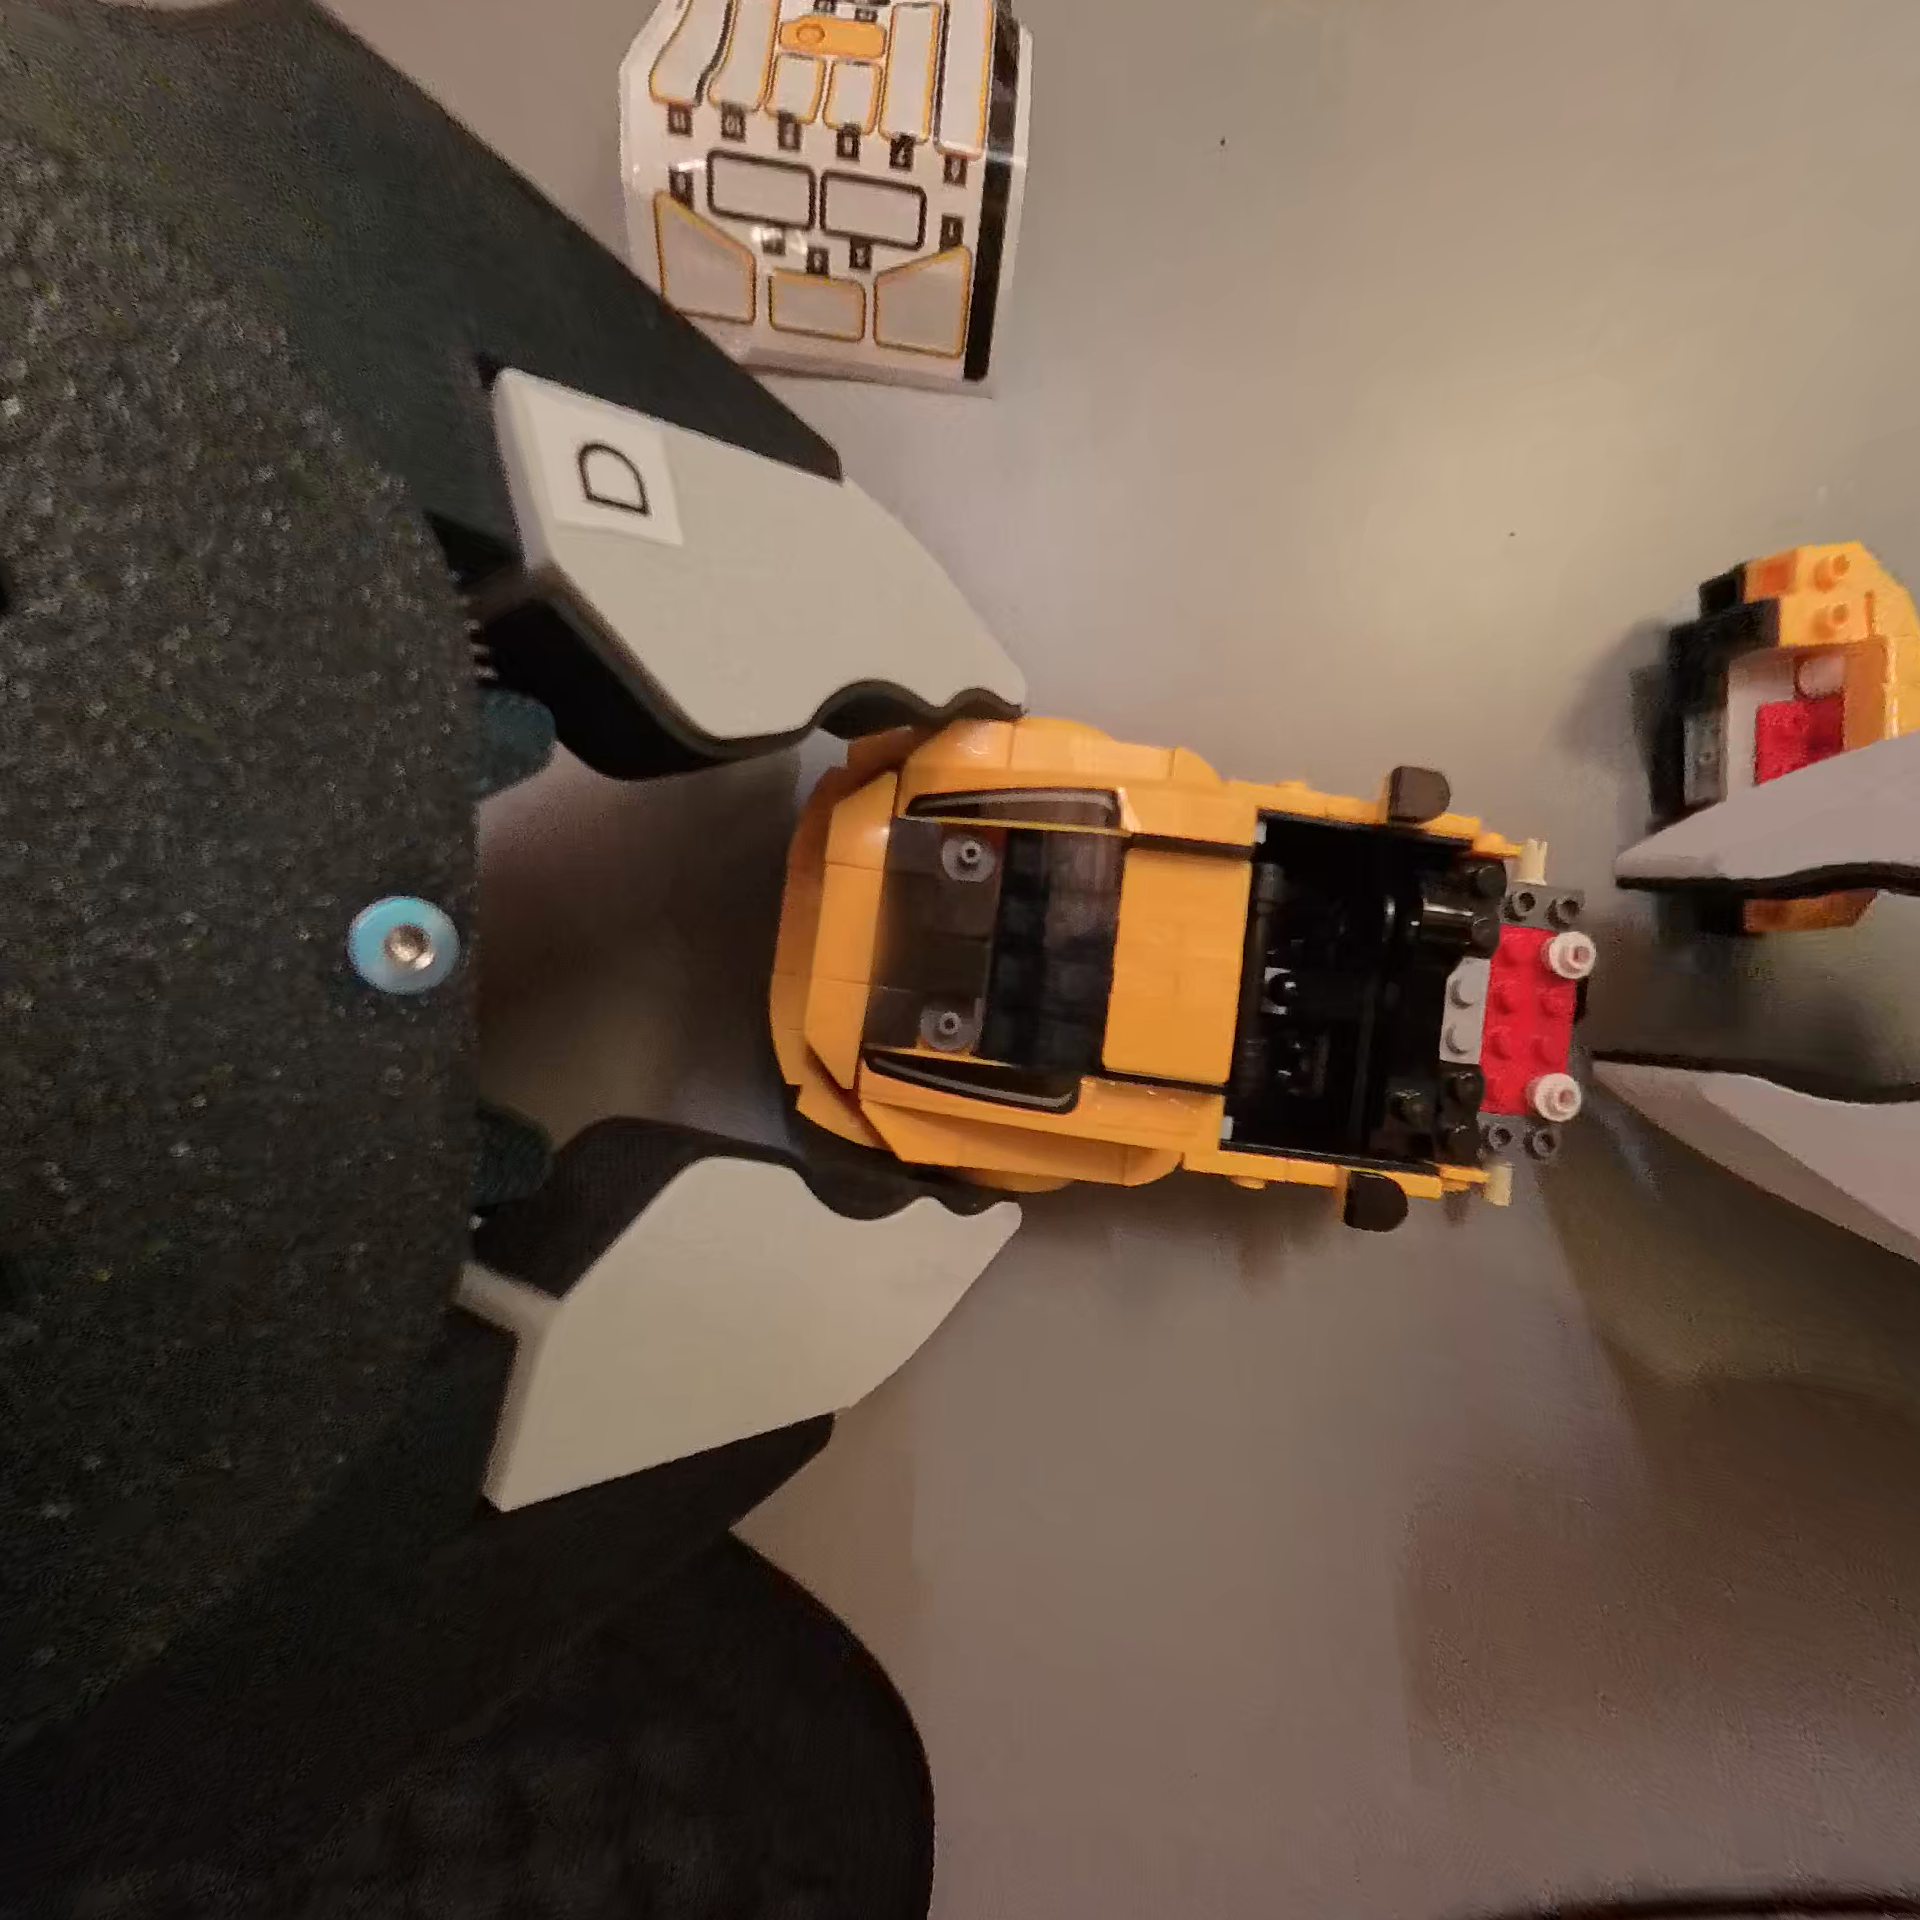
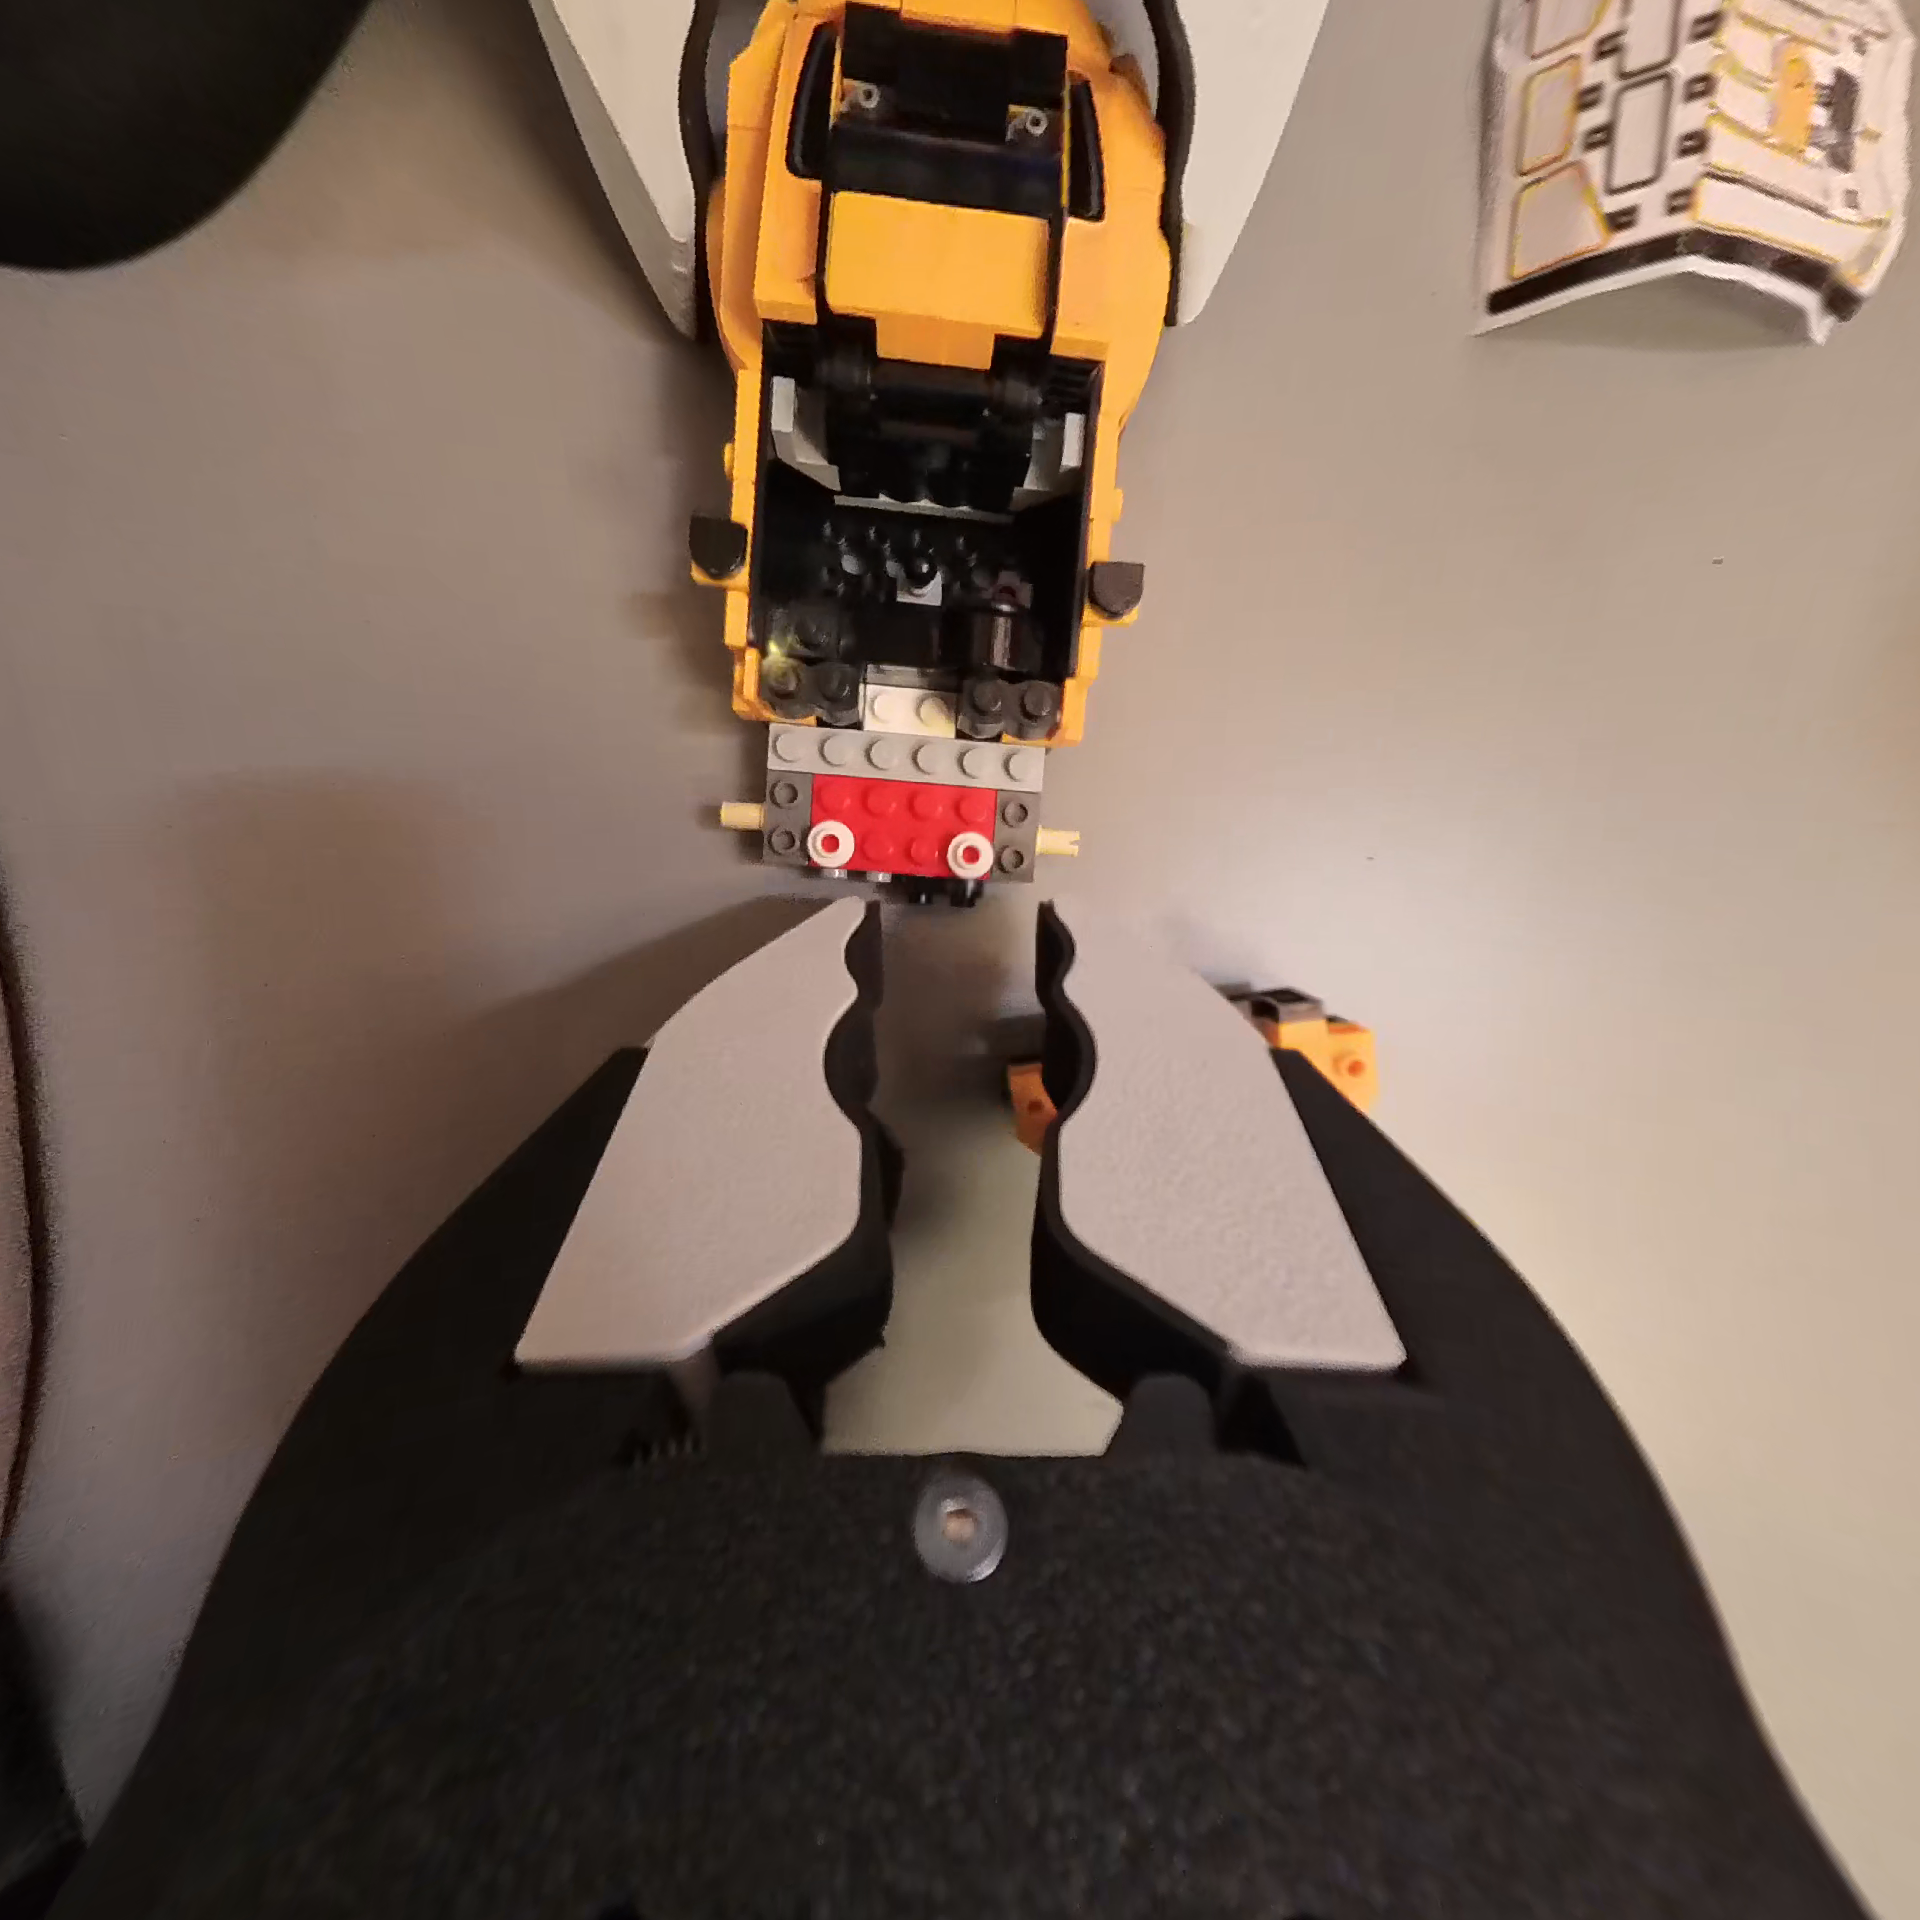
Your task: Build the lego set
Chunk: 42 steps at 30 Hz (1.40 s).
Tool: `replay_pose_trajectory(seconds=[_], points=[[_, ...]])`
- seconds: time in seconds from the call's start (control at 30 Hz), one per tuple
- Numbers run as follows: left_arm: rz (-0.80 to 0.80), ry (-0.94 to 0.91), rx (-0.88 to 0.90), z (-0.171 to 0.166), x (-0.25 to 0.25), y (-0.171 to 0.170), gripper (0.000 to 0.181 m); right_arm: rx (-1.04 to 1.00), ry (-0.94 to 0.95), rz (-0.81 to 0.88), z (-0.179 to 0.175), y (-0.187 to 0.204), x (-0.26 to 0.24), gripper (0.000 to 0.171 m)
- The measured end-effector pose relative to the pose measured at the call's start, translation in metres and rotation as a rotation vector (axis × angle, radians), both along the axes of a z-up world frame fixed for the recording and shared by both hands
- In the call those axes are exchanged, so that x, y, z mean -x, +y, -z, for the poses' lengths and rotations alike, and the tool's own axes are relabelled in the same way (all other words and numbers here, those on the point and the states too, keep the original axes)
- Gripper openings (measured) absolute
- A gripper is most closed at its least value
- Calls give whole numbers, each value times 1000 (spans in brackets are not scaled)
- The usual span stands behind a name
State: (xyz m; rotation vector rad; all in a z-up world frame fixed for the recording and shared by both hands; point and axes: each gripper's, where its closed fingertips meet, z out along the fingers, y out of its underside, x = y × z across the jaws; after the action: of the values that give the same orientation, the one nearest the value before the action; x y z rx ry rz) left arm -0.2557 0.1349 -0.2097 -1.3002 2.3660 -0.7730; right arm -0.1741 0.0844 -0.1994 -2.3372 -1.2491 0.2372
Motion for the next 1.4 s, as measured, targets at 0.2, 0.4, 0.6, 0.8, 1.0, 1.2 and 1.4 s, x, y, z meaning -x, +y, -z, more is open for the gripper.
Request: replay_pose_trajectory(seconds=[0.2, 0.4, 0.6, 0.8, 1.0, 1.2, 1.4], points=[[15, -33, 14, 0, 6, -6, 82, 22, -44, -3, 3, -4, 10, 24], [43, -55, 20, -1, 11, -12, 82, 50, -75, -1, 4, -11, 16, 24], [56, -65, 18, -1, 17, -18, 82, 76, -88, 13, 4, -19, 22, 23], [60, -58, 10, -1, 20, -22, 82, 86, -76, 55, 5, -27, 23, 18], [94, -49, 17, -4, 23, -30, 86, 80, -55, 48, 7, -32, 25, 18], [103, -51, 54, -13, 20, -36, 88, 60, 4, 27, 3, -32, 30, 18], [88, -60, 16, -10, 15, -35, 81, 88, 3, 8, 13, -31, 31, 18]])
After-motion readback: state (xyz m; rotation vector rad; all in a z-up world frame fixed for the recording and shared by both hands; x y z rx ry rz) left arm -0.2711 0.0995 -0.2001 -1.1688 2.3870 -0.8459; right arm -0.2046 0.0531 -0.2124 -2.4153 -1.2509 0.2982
